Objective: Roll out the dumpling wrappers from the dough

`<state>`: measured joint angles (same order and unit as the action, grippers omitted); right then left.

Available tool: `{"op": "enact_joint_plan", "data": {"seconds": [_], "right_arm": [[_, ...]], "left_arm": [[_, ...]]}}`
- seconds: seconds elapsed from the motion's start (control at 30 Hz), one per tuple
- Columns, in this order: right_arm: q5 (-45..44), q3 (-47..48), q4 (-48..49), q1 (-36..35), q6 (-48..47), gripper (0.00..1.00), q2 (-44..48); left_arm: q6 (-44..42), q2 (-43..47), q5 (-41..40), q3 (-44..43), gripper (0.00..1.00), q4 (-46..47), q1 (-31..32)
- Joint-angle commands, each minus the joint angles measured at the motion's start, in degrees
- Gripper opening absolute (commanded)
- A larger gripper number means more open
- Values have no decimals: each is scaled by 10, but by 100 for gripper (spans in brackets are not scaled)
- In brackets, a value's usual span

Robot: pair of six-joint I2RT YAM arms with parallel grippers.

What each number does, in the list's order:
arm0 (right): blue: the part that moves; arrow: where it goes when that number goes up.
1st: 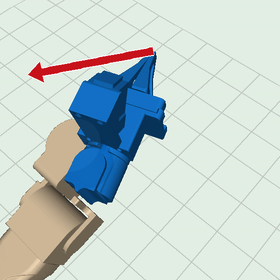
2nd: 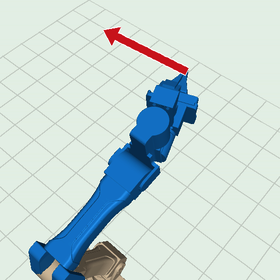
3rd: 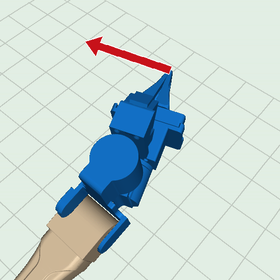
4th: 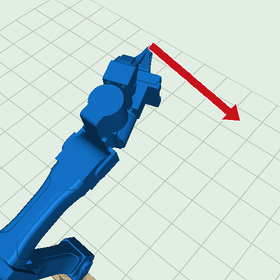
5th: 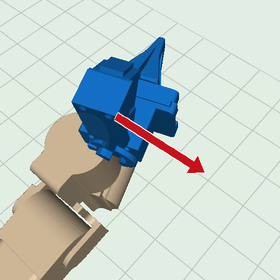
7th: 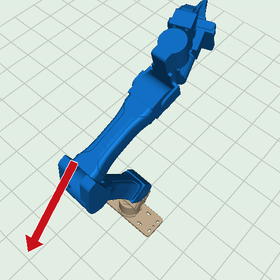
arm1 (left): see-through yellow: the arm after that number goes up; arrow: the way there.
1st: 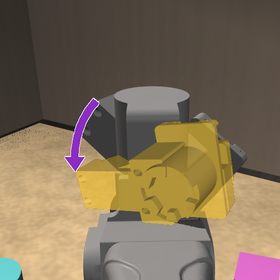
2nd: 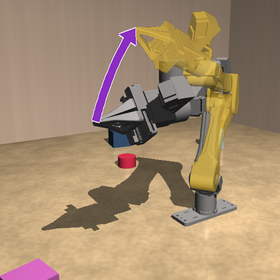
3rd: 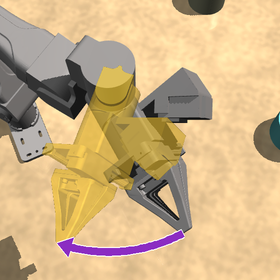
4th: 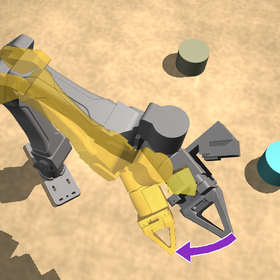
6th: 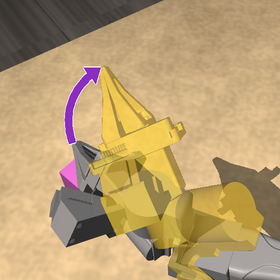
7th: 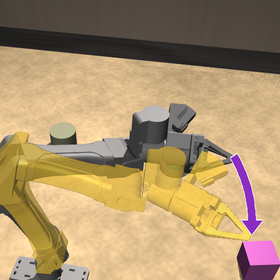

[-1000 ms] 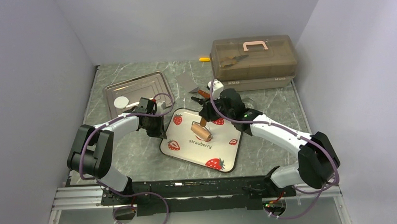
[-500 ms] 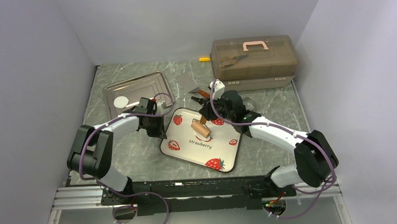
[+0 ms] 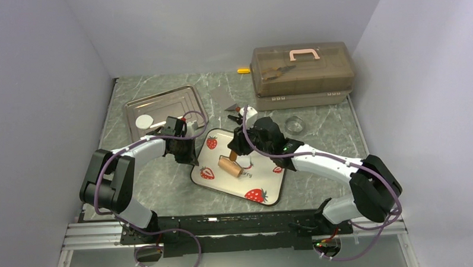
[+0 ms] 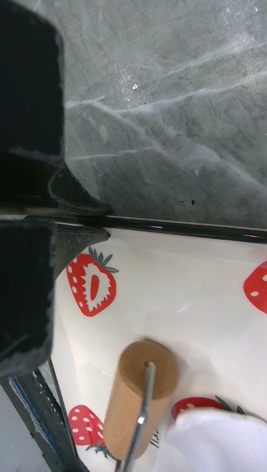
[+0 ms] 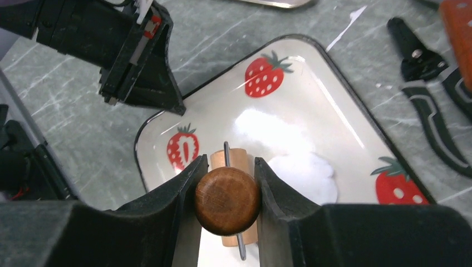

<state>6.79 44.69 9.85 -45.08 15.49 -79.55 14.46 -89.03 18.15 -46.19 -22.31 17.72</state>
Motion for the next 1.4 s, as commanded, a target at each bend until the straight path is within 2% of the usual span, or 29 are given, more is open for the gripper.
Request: {"op": "enact_joint_plan", "data": {"seconds": [0.0, 0.1, 0.2, 0.3, 0.4, 0.5, 0.6, 0.8, 1.0, 1.07, 1.27, 1.33, 1.37], "right_arm": [[54, 31, -185, -7, 21, 0, -20], [90, 116, -190, -5, 24, 0, -5], [83, 164, -194, 7, 22, 0, 4], [48, 170, -191, 25, 8, 0, 6], [-32, 186, -216, 27, -18, 0, -13], [-86, 176, -190, 28, -35, 0, -21], [-89, 169, -183, 35, -38, 0, -42], [-104, 86, -153, 32, -24, 0, -45], [-87, -89, -46, 20, 44, 0, -27], [-91, -119, -25, 10, 58, 0, -24], [-113, -143, -32, 2, 58, 0, -8], [-93, -127, -41, 11, 48, 0, 7], [-56, -108, -45, 16, 41, 0, 13]], "left_arm": [[-11, 8, -51, 2, 0, 0, -8], [-11, 8, -51, 3, 0, 0, -8], [-11, 9, -51, 3, 0, 1, -8], [-12, 12, -50, 4, 0, 2, -8], [-13, 14, -50, 4, 0, 2, -8], [-13, 13, -49, 3, 0, 2, -9], [-14, 14, -50, 3, 0, 2, -8], [-14, 14, -50, 3, 0, 2, -9], [-14, 9, -45, 2, 0, 2, -12], [-14, 9, -44, 3, 0, 2, -11], [-13, 8, -44, 3, 0, 2, -12], [-14, 9, -44, 3, 0, 2, -12], [-14, 9, -44, 3, 0, 2, -12]]}}
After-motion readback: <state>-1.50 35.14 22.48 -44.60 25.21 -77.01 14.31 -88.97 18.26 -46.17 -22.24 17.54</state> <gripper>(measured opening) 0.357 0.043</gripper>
